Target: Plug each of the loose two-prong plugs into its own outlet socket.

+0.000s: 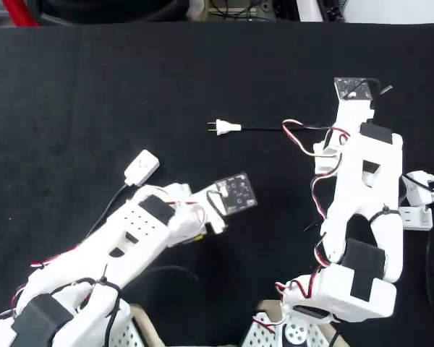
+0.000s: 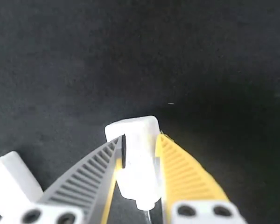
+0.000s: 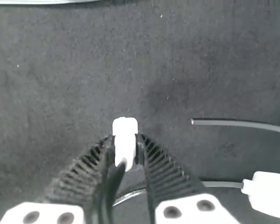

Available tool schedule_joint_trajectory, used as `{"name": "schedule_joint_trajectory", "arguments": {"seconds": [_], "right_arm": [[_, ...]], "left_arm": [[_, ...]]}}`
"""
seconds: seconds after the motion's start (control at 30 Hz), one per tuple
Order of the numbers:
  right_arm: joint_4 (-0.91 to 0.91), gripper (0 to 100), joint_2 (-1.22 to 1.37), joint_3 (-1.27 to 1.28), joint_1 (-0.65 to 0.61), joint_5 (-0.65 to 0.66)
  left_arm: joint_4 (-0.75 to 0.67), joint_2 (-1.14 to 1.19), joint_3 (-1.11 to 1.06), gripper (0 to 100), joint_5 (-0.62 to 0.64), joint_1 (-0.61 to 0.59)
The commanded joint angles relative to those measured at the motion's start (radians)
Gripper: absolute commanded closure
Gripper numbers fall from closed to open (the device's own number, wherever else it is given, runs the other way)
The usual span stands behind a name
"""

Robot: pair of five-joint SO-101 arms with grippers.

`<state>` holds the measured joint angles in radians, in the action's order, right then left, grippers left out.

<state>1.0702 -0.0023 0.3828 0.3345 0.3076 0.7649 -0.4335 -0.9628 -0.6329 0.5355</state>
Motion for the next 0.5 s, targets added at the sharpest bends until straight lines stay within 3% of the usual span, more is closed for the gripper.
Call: {"name": "schedule_joint_trajectory", "arguments": {"seconds": [0.0,0.47], "right_arm": [[-0.014,98.6,0.001,-0.059,0.015,0.000],[-0.014,98.6,0.007,-0.059,0.015,0.000]], "left_arm": [[0.018,-0.011,0.027,88,-0.002,-0.005],[0.072,0.000,0.036,86,-0.044,-0.110]]}}
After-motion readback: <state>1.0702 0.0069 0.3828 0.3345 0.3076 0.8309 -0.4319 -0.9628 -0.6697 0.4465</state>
